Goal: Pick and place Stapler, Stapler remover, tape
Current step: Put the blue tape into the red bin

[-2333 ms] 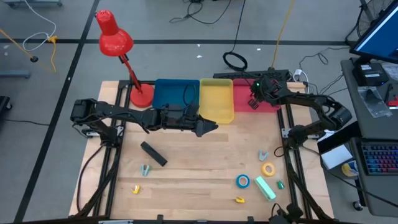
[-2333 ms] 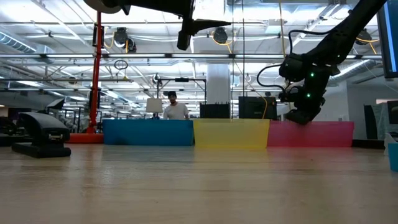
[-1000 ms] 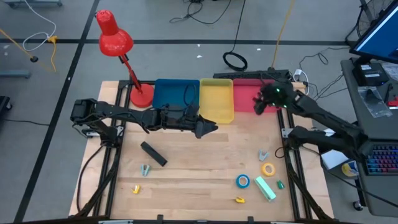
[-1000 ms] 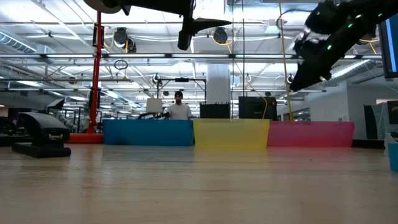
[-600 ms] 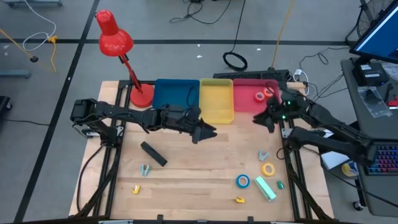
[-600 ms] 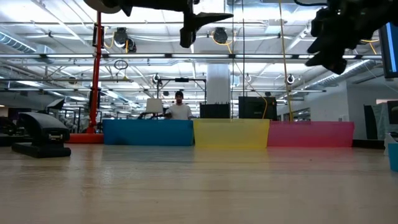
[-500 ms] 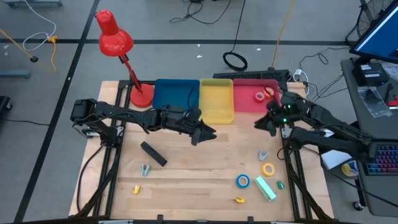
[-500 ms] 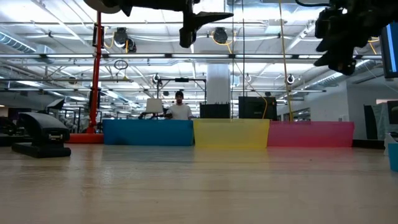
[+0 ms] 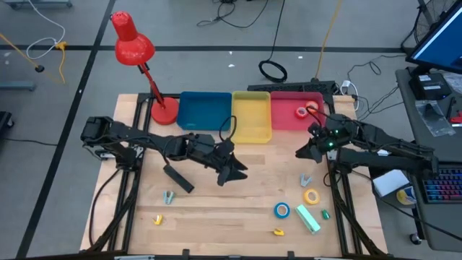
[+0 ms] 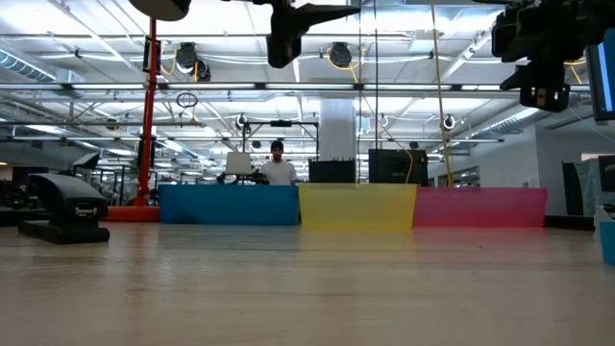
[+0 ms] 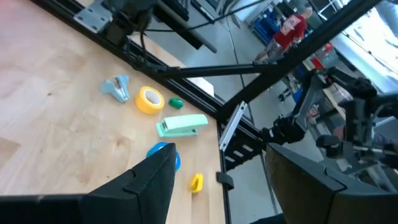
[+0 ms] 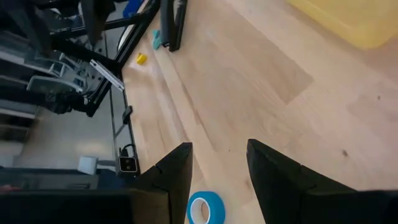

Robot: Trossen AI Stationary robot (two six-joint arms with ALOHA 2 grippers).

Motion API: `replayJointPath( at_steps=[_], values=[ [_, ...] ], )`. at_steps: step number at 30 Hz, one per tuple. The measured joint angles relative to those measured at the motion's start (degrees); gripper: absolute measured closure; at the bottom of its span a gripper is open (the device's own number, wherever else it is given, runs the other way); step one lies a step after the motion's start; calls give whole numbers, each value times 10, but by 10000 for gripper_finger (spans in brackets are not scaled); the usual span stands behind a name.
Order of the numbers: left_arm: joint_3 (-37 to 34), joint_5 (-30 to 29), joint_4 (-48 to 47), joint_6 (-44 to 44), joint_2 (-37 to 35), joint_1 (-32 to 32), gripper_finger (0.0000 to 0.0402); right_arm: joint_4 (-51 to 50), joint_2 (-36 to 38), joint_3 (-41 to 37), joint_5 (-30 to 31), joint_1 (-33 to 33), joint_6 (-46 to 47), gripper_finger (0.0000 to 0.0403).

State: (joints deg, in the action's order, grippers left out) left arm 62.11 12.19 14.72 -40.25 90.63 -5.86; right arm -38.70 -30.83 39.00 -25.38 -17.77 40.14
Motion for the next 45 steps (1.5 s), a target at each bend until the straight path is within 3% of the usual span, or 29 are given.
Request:
replayJointPath(
  at_steps=[6,12,21,26,35,45],
  values=[
    [0,-1,0,-3,0,-18,156,20,2,0,15,30,-44,259],
    [0,-2,-1,-8,0,-42,156,67,-31,0,76,151,-43,259],
    [0,-2,-11,-9,0,-67,156,65,-185,40,200,382,18,259],
    [0,-2,-29,-3,0,-70,156,21,-295,101,261,470,55,259],
    [0,-2,-45,19,0,-79,156,3,-446,158,269,521,77,259],
    [0,-28,-65,38,0,-107,156,3,-526,158,272,520,106,259]
  ],
)
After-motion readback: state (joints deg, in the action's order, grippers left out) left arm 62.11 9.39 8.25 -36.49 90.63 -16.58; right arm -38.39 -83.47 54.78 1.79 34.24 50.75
